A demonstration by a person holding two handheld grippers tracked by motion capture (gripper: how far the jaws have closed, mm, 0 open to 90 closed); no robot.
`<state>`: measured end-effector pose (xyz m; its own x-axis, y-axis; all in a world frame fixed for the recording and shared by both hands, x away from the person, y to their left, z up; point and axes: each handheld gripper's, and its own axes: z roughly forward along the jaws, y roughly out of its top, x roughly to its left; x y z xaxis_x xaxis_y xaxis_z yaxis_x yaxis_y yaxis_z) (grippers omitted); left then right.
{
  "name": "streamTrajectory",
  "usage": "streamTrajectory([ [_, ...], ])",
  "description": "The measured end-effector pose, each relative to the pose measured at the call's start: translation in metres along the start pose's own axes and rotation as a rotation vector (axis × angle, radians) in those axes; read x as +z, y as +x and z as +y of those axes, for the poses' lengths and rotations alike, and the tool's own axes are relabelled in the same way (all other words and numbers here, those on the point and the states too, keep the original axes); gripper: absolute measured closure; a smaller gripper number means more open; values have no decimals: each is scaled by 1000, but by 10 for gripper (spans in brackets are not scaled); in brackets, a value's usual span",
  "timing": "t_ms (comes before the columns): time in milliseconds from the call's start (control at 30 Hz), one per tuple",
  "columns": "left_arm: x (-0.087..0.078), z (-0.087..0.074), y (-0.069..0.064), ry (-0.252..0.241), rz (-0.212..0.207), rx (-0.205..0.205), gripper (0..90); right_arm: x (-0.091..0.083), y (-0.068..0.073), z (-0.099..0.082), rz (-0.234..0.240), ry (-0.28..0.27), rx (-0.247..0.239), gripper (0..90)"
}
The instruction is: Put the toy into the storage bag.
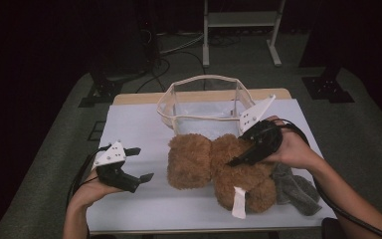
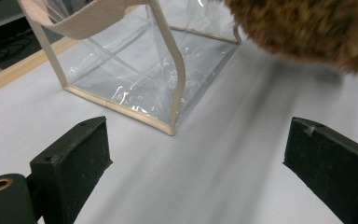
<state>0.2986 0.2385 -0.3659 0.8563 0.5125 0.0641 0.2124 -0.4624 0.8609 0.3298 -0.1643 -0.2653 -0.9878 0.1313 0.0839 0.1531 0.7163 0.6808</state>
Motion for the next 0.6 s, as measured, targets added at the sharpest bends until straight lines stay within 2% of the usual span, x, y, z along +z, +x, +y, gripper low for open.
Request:
streamTrajectory([
  [233,1,-4,4,0,7,-23,60,-16,0,17,-11,-11,-10,543],
  [600,4,-6,4,5,-1,-25,60,-35,2,45,-6,-12,-37,543],
])
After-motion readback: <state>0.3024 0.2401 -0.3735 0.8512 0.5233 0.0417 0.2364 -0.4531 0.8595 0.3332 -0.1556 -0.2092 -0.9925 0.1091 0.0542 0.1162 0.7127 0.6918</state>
